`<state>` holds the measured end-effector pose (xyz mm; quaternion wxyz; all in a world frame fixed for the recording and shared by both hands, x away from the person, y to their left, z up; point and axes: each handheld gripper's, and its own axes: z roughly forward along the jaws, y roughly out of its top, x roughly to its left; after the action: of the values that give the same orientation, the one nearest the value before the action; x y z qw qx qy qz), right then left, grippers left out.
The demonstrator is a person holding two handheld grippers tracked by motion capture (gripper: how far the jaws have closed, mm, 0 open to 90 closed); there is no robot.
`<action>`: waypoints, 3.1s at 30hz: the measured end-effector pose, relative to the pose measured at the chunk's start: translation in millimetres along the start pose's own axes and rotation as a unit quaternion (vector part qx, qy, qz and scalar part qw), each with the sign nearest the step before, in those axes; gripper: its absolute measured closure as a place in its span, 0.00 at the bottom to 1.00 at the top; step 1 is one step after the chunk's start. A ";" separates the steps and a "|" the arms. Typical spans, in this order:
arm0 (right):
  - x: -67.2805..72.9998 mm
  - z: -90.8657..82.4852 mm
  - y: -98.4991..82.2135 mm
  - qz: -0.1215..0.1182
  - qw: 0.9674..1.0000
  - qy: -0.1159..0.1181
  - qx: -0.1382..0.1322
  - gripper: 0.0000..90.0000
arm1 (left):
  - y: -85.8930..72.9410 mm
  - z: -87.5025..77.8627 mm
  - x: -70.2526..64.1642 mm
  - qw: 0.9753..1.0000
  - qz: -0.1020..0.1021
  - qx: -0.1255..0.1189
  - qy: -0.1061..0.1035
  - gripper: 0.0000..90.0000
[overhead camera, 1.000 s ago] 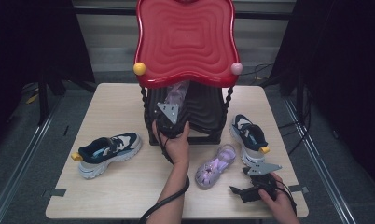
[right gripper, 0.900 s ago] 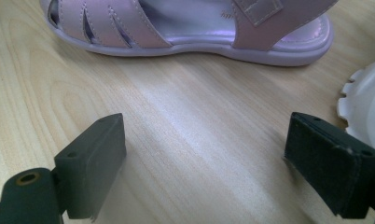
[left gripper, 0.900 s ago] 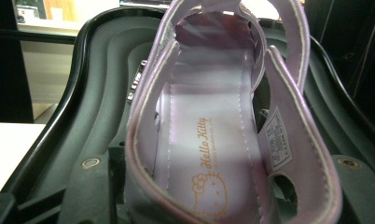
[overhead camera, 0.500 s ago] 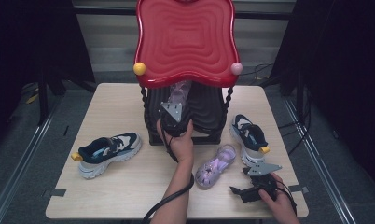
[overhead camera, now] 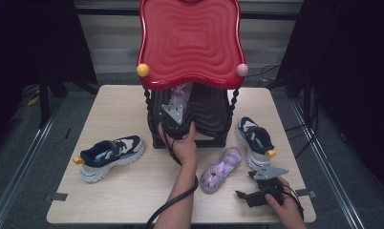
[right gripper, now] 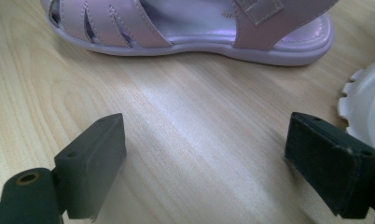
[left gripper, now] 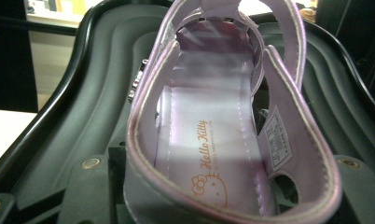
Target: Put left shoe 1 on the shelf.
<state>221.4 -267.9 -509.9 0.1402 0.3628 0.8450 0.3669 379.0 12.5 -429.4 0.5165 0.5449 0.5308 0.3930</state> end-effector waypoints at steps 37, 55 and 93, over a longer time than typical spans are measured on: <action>0.4 -0.6 -0.7 -0.002 1.000 0.003 0.000 0.13 | -10.5 4.8 -7.3 0.999 0.030 -0.002 0.012 0.39; 0.3 -0.6 -0.9 -0.004 1.000 0.004 -0.001 0.13 | -9.7 4.8 -7.2 0.999 0.045 0.015 -0.006 0.31; 0.5 -0.8 -0.9 -0.002 1.000 0.004 0.000 0.13 | -7.5 -22.7 14.0 0.989 0.085 0.077 -0.093 0.19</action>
<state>220.2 -268.4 -509.9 0.1374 0.3597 0.8464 0.3679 357.3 28.9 -434.8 0.4848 0.6603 0.4610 0.3412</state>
